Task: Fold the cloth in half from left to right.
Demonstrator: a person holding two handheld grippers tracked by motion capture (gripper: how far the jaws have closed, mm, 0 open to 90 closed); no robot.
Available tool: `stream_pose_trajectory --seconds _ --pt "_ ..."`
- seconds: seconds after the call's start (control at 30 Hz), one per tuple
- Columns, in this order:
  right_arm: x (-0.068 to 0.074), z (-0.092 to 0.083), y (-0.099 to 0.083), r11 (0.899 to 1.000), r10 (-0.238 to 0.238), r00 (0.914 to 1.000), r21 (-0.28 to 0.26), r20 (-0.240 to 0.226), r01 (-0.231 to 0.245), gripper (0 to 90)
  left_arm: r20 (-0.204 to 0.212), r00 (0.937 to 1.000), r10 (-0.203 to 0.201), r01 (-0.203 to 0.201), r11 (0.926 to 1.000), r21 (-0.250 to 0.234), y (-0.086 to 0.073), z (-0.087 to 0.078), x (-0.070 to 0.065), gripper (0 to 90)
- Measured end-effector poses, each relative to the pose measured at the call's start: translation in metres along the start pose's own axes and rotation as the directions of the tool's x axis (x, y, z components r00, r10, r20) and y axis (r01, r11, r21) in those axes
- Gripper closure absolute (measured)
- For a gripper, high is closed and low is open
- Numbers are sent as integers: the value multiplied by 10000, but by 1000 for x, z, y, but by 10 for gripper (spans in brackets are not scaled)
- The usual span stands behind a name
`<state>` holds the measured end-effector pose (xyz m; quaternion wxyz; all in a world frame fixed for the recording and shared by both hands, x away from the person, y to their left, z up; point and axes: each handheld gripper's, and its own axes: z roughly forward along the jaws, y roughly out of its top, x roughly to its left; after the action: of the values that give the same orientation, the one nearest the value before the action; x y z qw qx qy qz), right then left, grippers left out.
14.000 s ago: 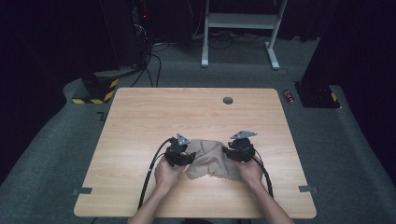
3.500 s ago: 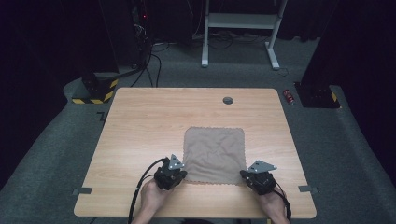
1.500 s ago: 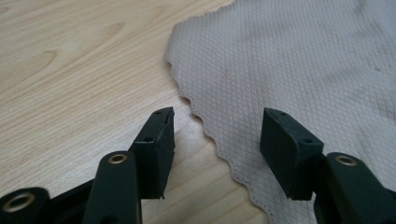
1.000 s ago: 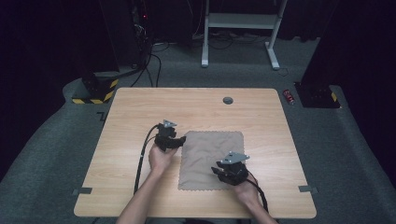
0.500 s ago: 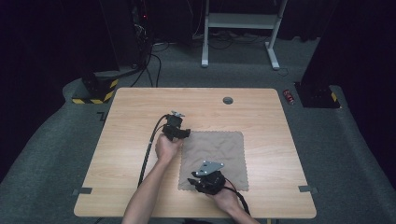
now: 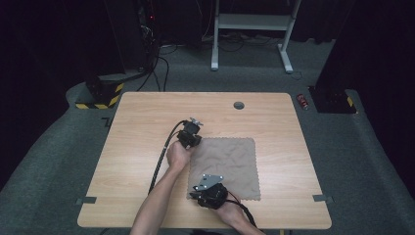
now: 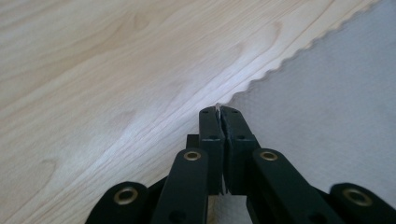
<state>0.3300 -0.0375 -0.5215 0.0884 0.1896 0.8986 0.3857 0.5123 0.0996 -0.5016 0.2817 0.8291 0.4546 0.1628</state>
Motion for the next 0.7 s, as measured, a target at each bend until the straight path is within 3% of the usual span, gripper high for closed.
stream_pose_trajectory --seconds 0.17,0.23,0.3,0.37,0.53,0.63,0.7 --pt "3 1 0 9999 -127 9999 28 53 126 736 465 9984 329 -306 9983 -493 10 -9 -15 871" --pt "4 1 1 9999 -114 9999 89 -34 114 781 1218 9921 291 -215 9977 -640 14 -8 -19 811" --pt "4 1 1 9999 -124 9999 98 -38 125 785 1627 9864 243 -143 9980 -623 16 -4 -21 788" --pt "3 1 2 9998 -139 9999 132 -70 140 793 1472 9891 -5 92 9982 -586 16 -1 -20 690" --pt "3 1 2 9998 -144 9999 155 -53 145 796 1040 9942 -265 345 9965 -758 12 -9 -11 662" --pt "3 1 2 9997 -161 9999 161 -46 161 798 1120 9935 -214 309 9960 -839 12 -12 -12 662" --pt "3 1 2 9997 -190 9998 129 -52 190 798 1187 9929 88 7 9969 -790 13 -12 -19 663"
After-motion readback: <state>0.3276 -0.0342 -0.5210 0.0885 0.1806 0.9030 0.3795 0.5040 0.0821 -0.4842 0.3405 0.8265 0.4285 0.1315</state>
